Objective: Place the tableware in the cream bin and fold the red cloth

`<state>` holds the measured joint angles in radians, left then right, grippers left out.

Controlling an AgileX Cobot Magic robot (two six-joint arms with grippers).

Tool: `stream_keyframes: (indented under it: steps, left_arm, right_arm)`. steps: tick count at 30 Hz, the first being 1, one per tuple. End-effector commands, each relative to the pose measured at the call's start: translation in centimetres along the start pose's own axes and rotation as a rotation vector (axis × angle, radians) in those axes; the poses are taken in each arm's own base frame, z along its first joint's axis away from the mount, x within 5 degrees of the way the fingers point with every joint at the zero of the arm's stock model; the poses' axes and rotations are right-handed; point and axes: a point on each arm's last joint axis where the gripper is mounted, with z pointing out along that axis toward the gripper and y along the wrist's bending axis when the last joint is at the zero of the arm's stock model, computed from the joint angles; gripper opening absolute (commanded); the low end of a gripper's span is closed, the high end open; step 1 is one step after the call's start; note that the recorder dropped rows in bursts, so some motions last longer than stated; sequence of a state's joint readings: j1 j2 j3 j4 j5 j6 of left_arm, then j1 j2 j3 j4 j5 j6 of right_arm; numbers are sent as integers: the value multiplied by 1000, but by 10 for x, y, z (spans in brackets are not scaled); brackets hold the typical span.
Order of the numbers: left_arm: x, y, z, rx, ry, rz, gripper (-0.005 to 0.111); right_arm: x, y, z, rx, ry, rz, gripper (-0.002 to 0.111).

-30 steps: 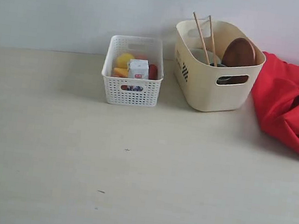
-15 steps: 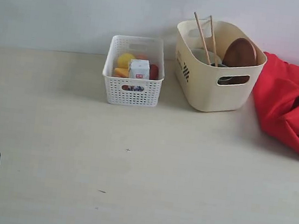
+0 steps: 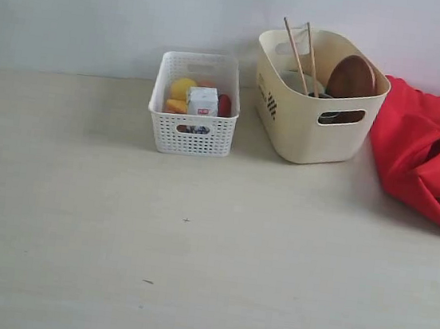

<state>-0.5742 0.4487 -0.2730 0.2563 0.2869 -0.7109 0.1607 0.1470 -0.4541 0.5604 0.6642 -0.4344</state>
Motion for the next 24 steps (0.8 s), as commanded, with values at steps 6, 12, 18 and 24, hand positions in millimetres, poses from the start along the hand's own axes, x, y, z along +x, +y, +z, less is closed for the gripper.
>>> stream_keyframes:
  steps: [6, 12, 18, 24]
  left_arm:
    - [-6, -1, -31, 109, -184, -132, 12]
    - [8, 14, -45, 48, -343, -171, 12]
    - [23, 23, -43, 5, -388, -282, 12]
    - [22, 27, -44, -58, -424, -296, 12]
  right_arm:
    - [1, 8, 0, -97, 31, -31, 0]
    - [4, 6, 1, -81, 42, -42, 0]
    - [5, 5, 1, -61, 55, -52, 0]
    - [5, 5, 1, -63, 59, -45, 0]
